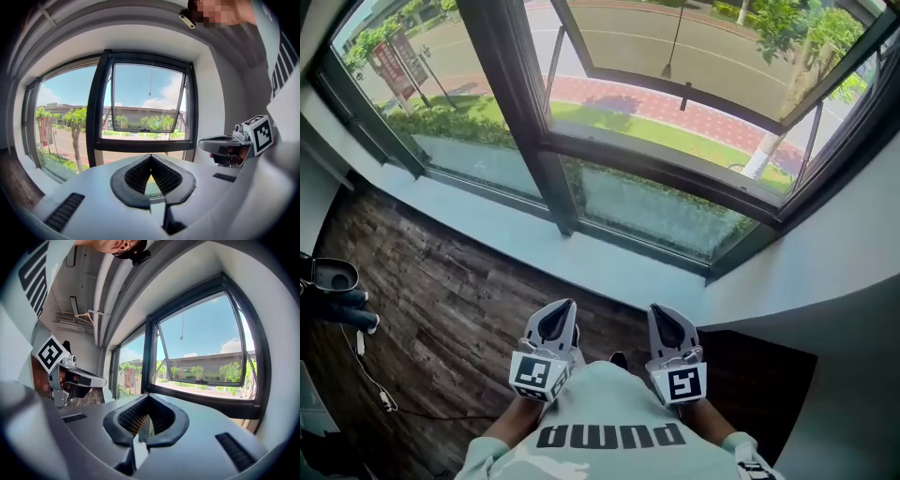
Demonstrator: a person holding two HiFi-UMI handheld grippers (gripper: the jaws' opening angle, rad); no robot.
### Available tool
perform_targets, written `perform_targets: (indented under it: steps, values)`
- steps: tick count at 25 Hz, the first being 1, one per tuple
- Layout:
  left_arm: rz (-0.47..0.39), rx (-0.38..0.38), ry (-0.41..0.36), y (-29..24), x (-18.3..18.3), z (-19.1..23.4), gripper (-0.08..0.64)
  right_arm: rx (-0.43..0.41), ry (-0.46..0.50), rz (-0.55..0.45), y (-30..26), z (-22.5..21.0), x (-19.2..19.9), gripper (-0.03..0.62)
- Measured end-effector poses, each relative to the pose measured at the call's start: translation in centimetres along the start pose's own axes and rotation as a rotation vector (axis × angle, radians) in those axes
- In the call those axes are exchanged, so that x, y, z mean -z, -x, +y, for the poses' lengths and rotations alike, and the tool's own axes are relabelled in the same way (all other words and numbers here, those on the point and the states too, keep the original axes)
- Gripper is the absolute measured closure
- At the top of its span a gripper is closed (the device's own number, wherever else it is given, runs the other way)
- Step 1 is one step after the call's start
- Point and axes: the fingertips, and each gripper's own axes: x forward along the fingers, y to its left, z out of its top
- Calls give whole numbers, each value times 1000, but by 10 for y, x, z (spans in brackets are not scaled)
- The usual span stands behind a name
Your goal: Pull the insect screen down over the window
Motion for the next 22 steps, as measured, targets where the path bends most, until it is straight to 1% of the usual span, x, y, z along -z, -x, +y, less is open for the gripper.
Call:
perform_targets:
  steps: [3,7,10,13,15,18,19,21,22]
  values:
    - [-8,56,-6,-35,-19,6,548,64,1,9,-12,-27,-8,588]
    - [-24,165,-24,-86,-45,15,548,160,27,20,-33,-63,-20,588]
    - [-33,226,-70,-118,-66,36,548,219,73,22,-54,-77,-36,588]
    - [-60,267,-163,-151,-89,69,546,283,145,15,-83,-94,-53,588]
    - [-92,315,-249,-170,-111,87,546,325,208,19,-103,-109,-70,588]
    - [-149,396,-363,-198,-155,107,545,386,306,10,-131,-133,-106,588]
    - [-165,417,-400,-208,-169,112,533,398,348,6,-140,-142,-120,586]
    - [-187,452,-480,-223,-197,120,429,412,439,3,-156,-155,-148,586]
    - [-195,461,-521,-226,-209,125,411,419,480,5,-163,-159,-162,586]
